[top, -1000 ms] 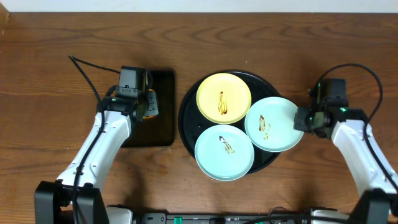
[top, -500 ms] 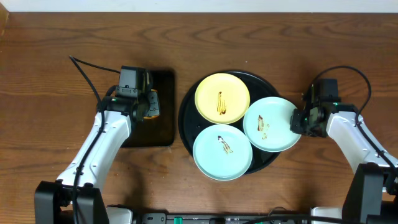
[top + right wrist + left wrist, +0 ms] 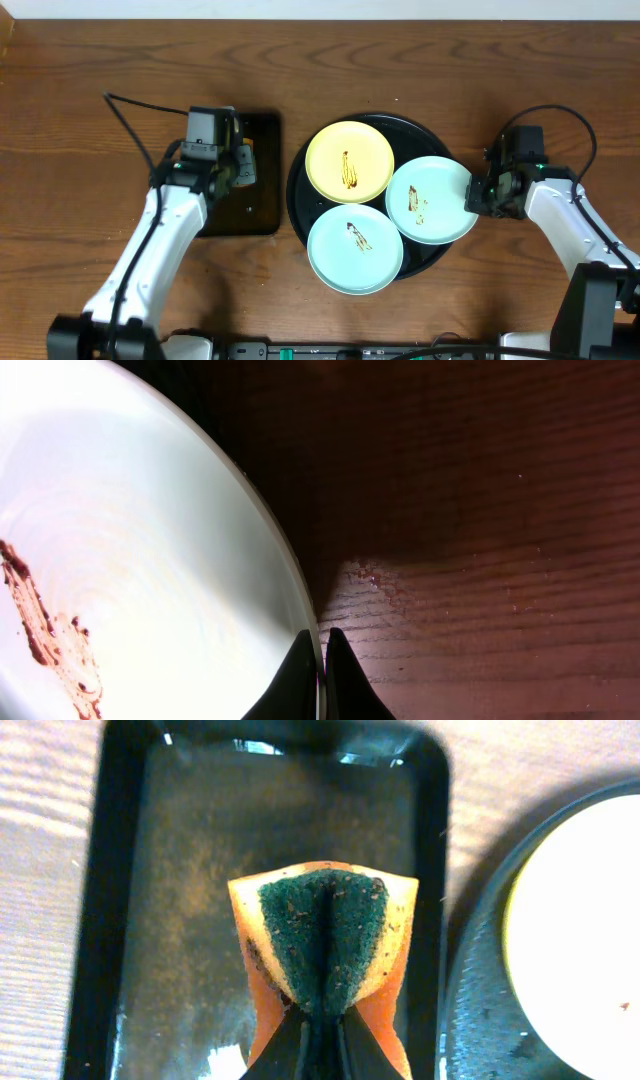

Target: Clean dirty plates on tray and stack at the side

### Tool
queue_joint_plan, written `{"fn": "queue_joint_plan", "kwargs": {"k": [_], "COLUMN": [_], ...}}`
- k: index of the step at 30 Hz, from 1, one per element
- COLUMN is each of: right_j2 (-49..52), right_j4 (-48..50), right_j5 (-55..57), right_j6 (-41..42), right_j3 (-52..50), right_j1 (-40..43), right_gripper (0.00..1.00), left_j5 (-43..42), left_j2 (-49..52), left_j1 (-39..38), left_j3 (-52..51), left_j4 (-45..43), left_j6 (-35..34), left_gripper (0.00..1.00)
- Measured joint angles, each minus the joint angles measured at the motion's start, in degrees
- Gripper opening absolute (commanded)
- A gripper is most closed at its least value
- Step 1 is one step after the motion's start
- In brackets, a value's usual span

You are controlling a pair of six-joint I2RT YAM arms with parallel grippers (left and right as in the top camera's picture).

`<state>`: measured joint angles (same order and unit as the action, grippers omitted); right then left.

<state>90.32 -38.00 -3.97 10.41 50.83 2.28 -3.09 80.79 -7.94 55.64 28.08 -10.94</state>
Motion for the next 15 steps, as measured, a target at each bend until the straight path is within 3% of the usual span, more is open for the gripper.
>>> {"fn": "queue_joint_plan", "kwargs": {"k": [15], "right_j2": [0.0], "right_j4": [-0.1], "right_j5": [-0.1], "right_j6": [0.0], "right_j3": [0.0], "right_j1": [0.0], "right_gripper": [0.01], "left_j5": [0.0], "left_j2": [-6.7], "left_j1": [0.0], "left_j3": [0.0], "left_j4": [-11.5], "left_j6": [2.8], "left_gripper": [0.08]}}
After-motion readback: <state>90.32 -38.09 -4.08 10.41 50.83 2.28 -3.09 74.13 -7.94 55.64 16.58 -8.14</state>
